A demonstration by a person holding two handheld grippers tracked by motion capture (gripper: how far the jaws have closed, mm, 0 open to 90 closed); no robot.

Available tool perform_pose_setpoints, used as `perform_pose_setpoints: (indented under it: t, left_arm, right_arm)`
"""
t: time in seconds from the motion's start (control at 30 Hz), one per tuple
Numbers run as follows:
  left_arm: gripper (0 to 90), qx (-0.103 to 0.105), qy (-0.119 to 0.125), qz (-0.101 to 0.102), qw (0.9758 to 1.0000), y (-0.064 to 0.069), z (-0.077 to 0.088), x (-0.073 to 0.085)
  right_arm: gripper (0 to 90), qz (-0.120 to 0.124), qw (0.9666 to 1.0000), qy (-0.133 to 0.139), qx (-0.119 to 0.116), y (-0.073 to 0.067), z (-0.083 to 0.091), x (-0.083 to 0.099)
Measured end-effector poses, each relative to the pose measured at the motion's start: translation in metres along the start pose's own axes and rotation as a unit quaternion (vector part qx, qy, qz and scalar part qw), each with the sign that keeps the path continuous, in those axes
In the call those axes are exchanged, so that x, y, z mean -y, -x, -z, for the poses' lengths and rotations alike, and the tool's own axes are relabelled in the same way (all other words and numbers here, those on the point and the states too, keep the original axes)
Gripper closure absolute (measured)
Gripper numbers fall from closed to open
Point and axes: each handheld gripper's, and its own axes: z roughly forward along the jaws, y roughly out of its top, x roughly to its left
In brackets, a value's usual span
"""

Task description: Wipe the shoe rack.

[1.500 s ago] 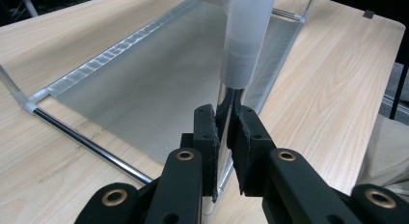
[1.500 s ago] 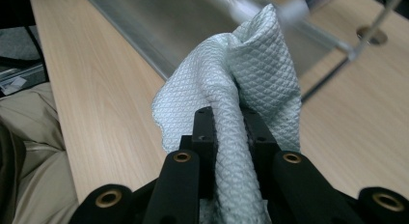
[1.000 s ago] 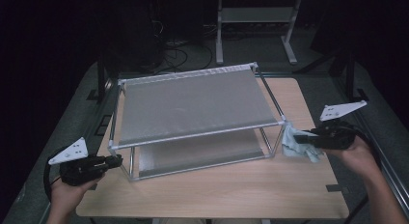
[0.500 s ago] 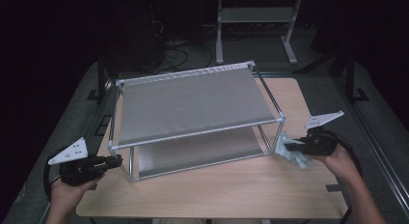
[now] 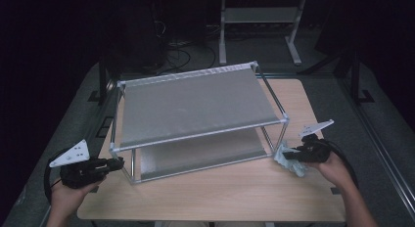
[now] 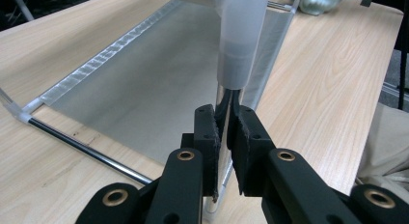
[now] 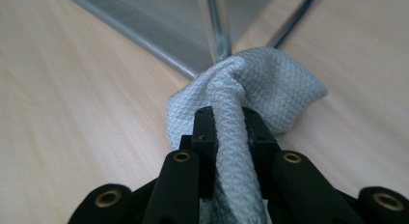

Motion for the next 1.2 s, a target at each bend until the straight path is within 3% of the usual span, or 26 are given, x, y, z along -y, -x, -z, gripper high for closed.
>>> perform_pose_setpoints:
  t: [0.1,0.17,0.3,0.53,0.7,0.87,1.07,1.2]
  left_arm:
    - [81.1,0.001,0.003,0.002,1.0000,0.000,0.000,0.001]
    - [81.1,0.002,0.002,0.002,1.0000,-0.001,0.000,0.000]
    - [81.1,0.001,0.002,0.001,1.0000,0.000,0.000,0.000]
    - [81.1,0.001,0.002,0.001,1.0000,0.000,0.000,0.000]
    - [81.1,0.002,0.003,0.000,1.0000,-0.001,0.000,0.000]
    - [81.1,0.002,0.002,-0.001,1.0000,-0.001,0.000,0.000]
    - [81.1,0.002,0.003,-0.001,1.0000,-0.001,0.000,0.001]
    - [81.1,0.002,0.003,-0.002,1.0000,-0.001,0.000,0.001]
  right_arm:
    - [78.3,-0.024,0.9996,0.012,-0.009,0.006,-0.010,0.009]
    - [78.3,-0.019,0.9996,0.018,-0.008,0.004,-0.007,0.008]
    - [78.3,0.012,0.9994,0.032,-0.004,-0.006,0.016,-0.005]
    - [78.3,0.070,0.9948,0.073,0.006,-0.029,0.067,-0.043]
    - [78.4,0.086,0.9918,0.094,0.009,-0.035,0.089,-0.057]
    - [78.4,0.076,0.9948,0.068,0.003,-0.030,0.062,-0.049]
    - [78.3,0.026,0.9988,0.040,-0.007,-0.011,0.012,-0.021]
    - [78.3,0.012,0.9995,0.027,-0.009,-0.008,-0.001,-0.014]
